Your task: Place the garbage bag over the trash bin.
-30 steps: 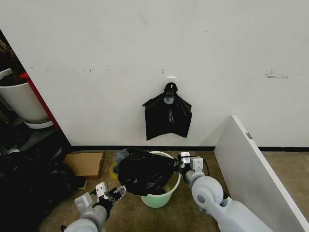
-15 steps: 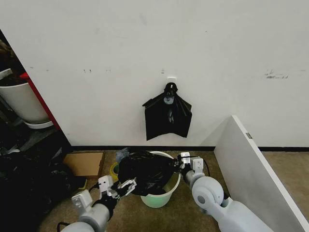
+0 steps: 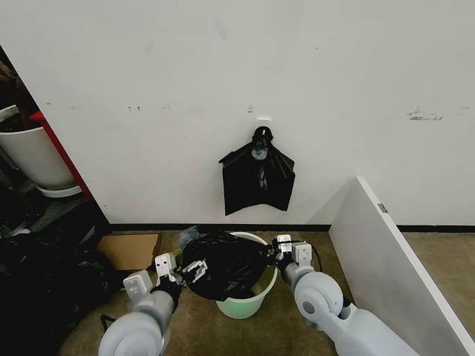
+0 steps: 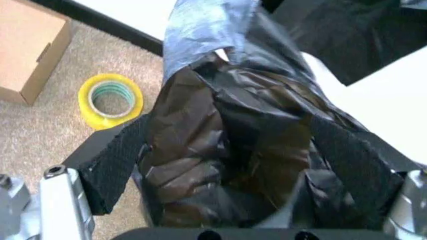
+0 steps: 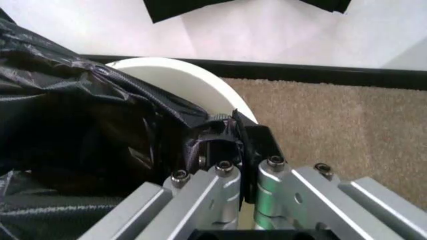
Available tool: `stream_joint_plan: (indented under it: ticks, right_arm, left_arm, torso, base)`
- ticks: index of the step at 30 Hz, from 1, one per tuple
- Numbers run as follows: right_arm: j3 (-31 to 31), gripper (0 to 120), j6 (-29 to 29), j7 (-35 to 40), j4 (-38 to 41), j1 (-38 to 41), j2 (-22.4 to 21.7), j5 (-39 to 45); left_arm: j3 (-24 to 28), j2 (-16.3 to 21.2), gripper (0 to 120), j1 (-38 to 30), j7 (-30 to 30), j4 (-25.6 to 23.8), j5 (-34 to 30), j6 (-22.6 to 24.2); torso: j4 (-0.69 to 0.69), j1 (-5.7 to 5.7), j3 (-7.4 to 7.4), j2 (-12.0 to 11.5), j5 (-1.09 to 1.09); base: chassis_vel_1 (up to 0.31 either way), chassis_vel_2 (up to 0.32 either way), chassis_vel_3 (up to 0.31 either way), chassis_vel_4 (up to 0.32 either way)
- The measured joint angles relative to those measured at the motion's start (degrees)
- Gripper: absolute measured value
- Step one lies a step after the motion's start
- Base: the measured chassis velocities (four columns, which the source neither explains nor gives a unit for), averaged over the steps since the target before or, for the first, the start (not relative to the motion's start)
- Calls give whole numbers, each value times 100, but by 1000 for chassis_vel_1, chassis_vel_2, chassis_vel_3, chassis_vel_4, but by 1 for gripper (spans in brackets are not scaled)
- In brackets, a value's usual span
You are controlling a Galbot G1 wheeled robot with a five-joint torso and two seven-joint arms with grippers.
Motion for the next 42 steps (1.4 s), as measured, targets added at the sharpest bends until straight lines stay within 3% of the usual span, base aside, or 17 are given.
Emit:
stream_joint_plan:
  ticks: [4, 14, 19, 42]
  right_arm:
    - [1, 0, -11, 34, 14, -11, -7, 8]
    - [0, 0, -20, 59, 6, -19, 14, 18]
    - [1, 0, -24, 65, 2, -32, 15, 25]
    - [14, 0, -24, 39, -18, -36, 10, 8]
  left_arm:
    - [117, -223, 94, -396, -338, 353, -427, 191]
    - [411, -434, 94, -639, -499, 748, -679, 272]
    - [378, -697, 94, -966, -694, 1028, -1166, 316]
    - [757, -1009, 94, -1211, -1163, 1558, -431, 634]
  torso:
    - [0, 0, 0, -1, 0]
    - [1, 0, 0, -1, 1]
    - [-1, 0, 0, -1, 1]
    - [1, 0, 0, 0, 0]
  base:
    - [0, 0, 0, 0]
    - [0, 0, 0, 0]
    - [0, 0, 0, 0]
    - [0, 0, 0, 0]
